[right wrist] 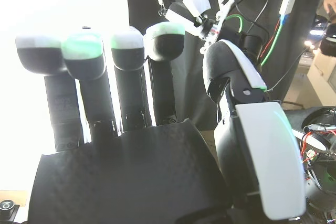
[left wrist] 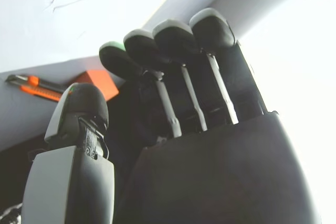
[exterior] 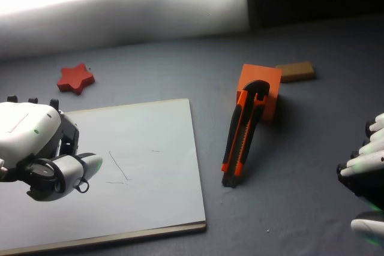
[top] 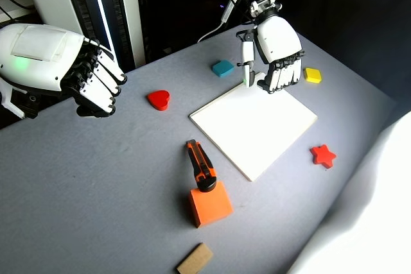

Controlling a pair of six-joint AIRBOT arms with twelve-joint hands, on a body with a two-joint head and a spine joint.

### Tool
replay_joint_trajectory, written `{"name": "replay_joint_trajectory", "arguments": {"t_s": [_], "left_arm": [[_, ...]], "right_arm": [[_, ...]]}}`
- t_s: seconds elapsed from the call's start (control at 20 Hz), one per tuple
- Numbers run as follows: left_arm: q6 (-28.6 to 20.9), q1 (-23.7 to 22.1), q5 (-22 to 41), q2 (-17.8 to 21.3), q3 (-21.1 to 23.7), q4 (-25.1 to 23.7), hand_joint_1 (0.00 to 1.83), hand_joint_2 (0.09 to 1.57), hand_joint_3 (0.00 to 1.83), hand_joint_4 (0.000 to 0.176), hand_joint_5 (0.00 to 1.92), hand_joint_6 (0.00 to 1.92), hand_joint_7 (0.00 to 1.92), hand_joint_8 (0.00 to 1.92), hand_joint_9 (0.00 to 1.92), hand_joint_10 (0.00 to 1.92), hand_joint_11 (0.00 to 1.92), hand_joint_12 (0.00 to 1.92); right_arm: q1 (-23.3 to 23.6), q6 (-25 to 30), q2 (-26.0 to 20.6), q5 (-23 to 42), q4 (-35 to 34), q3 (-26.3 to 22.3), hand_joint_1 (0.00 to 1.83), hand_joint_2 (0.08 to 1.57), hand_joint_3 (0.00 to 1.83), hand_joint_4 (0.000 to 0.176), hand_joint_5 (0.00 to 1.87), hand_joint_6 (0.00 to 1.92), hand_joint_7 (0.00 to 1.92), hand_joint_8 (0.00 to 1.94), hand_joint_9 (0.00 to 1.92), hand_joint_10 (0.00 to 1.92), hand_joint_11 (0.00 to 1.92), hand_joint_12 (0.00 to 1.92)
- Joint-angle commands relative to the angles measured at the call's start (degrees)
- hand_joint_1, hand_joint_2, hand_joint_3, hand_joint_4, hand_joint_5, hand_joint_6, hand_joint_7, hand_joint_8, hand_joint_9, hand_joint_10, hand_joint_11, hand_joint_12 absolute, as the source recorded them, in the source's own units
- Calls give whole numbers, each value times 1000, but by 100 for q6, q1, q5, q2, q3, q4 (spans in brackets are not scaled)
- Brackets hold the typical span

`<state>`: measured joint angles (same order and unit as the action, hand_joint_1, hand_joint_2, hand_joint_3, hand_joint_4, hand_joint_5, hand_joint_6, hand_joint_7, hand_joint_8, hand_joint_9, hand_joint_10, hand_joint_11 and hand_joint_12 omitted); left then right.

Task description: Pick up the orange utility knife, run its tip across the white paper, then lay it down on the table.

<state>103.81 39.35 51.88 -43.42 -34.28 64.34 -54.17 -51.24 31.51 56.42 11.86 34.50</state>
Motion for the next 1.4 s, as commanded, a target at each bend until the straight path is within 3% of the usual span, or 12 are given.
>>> {"name": "replay_joint_trajectory", "arguments": {"t_s": [0.0, 0.1, 0.2, 0.35, 0.5, 0.6, 0.7, 0.8, 0.9, 1.05, 1.25, 1.35], "left_arm": [[-14, -42, 495, 13, -24, -277, 285, 1206, 172, 0, 9, 18, 73, 52, 63, 107, 0, 564], [-50, -43, 611, 2, -30, -277, 276, 1287, 16, 0, 16, 1, 78, 2, 80, 17, 0, 512], [-137, -23, 739, -7, -48, -277, 270, 1291, 7, 0, 20, 3, 97, 4, 100, 15, 0, 524], [-143, -15, 808, -19, -44, -240, 232, 1300, 9, 0, 3, 0, 101, 4, 98, 12, 0, 517], [-147, -15, 761, -46, -35, -210, 215, 1300, 3, 0, 0, 0, 72, 1, 66, 1, 0, 458], [-157, -13, 723, -56, -3, -210, 217, 1296, 1, 0, 0, 0, 71, 0, 59, 3, 0, 433], [-170, -7, 722, -69, 32, -210, 212, 1293, 0, 0, 1, 0, 72, 0, 53, 0, 0, 388], [-180, -17, 722, -108, 25, -210, 199, 1298, 1, 0, 0, 0, 75, 2, 64, 5, 0, 386], [-204, -19, 721, -109, 26, -210, 201, 1303, 3, 0, 0, 0, 76, 1, 74, 5, 0, 408], [-229, -58, 721, -107, 30, -210, 204, 1306, 3, 0, 2, 1, 59, 0, 68, 1, 0, 444], [-112, -248, 689, -122, 46, -100, 220, 1296, 0, 0, 15, 1, 80, 3, 86, 4, 0, 537], [-111, -294, 687, -124, 46, -100, 210, 1298, 0, 0, 18, 2, 99, 5, 102, 7, 0, 545]], "right_arm": [[3, 3, -26, 680, -62, -4, 406, 1037, 442, 0, 0, 13, 0, 29, 0, 35, 0, 53], [-1, 3, -28, 674, -62, -3, 377, 1090, 331, 0, 0, 0, 0, 0, 0, 0, 0, 0], [-40, 35, -37, 676, -60, 30, 372, 1102, 315, 0, 0, 0, 0, 0, 0, 0, 0, 0], [405, 520, 130, 46, 331, 501, 446, 1076, 294, 0, 0, 0, 0, 0, 0, 0, 0, 0], [812, 1140, 328, -272, 1400, 988, 900, 977, 232, 0, 0, 0, 0, 0, 0, 0, 0, 0], [1232, 1754, 411, -813, 1928, 1185, 1116, 947, 217, 0, 0, 0, 0, 0, 0, 0, 0, 0], [2049, 2617, 625, -1586, 2790, 1527, 1207, 947, 220, 0, 0, 0, 0, 0, 0, 0, 0, 0], [2760, 3576, 885, -2248, 3553, 1823, 1223, 920, 397, 0, 0, 0, 0, 0, 0, 0, 0, 0], [3347, 4448, 1204, -2729, 4442, 2120, 1211, 916, 430, 0, 0, 0, 0, 0, 0, 0, 0, 0], [3836, 6174, 1603, -2953, 6456, 2471, 1182, 913, 437, 0, 0, 0, 0, 0, 0, 0, 0, 0], [4141, 7276, 2054, -2822, 8028, 2802, 1186, 878, 492, 0, 0, 0, 0, 0, 0, 0, 0, 0], [4206, 7534, 2272, -2697, 8457, 2986, 1165, 875, 506, 0, 0, 0, 0, 0, 0, 0, 0, 0]]}}
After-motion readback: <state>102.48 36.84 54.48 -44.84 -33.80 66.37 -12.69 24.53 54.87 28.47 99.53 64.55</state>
